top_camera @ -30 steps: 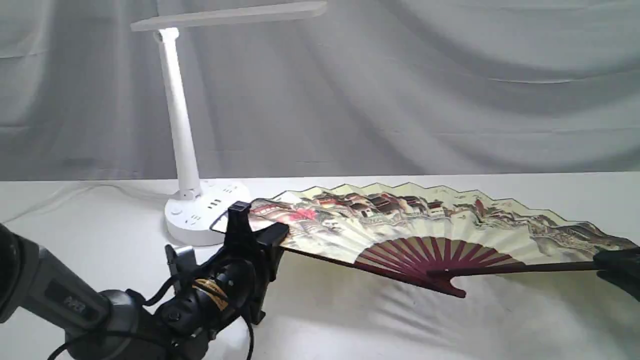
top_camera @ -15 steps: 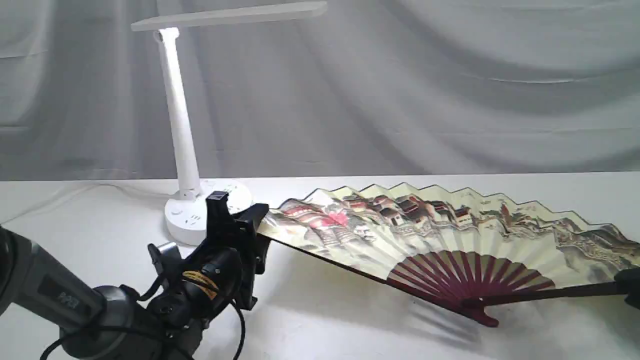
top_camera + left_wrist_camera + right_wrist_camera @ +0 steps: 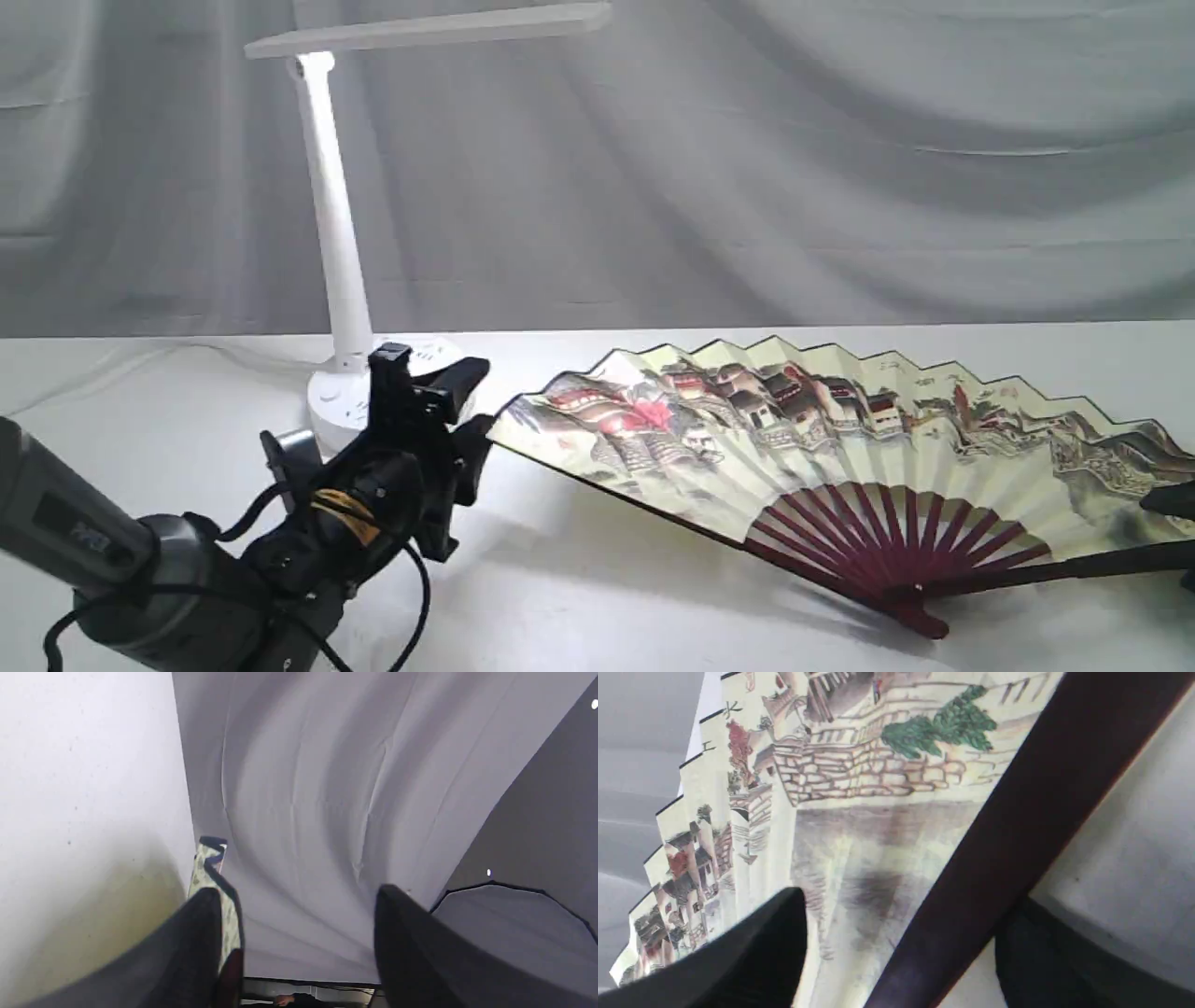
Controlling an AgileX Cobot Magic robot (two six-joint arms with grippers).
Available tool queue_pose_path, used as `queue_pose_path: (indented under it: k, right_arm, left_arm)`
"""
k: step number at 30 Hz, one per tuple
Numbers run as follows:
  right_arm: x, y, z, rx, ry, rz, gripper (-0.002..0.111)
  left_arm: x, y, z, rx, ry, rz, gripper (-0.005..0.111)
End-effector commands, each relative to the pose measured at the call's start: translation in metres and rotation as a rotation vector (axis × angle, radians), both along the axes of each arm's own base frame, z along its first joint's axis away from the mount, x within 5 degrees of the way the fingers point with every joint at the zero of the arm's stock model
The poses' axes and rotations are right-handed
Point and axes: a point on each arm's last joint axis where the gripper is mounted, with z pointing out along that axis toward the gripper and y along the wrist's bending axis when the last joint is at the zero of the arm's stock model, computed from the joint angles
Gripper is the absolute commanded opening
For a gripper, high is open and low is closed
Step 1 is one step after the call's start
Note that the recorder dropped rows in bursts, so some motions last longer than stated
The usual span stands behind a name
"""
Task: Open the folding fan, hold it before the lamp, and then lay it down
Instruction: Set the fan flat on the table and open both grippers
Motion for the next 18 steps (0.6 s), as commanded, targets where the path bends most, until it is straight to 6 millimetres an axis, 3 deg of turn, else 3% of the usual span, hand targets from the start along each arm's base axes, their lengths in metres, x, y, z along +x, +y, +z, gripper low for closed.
queue_pose_path:
  k: [1, 6, 18]
  right_arm:
    - [0.006, -0.002, 0.010, 0.000, -0.068, 0.036, 0.059]
    - [0.014, -0.003, 0.022, 0.021, -0.152, 0.079, 0.059]
    - [0.018, -0.021, 0.020, -0.154, -0.071, 0.028, 0.059]
  left_arm:
    - [0.004, 0.008, 0.008, 0.005, -0.045, -0.012, 0.050]
    - [0.006, 0.016, 0.007, 0.037, -0.057, -0.051, 0.050]
    - [0.004, 0.013, 0.012, 0.087, -0.068, -0.152, 0.050]
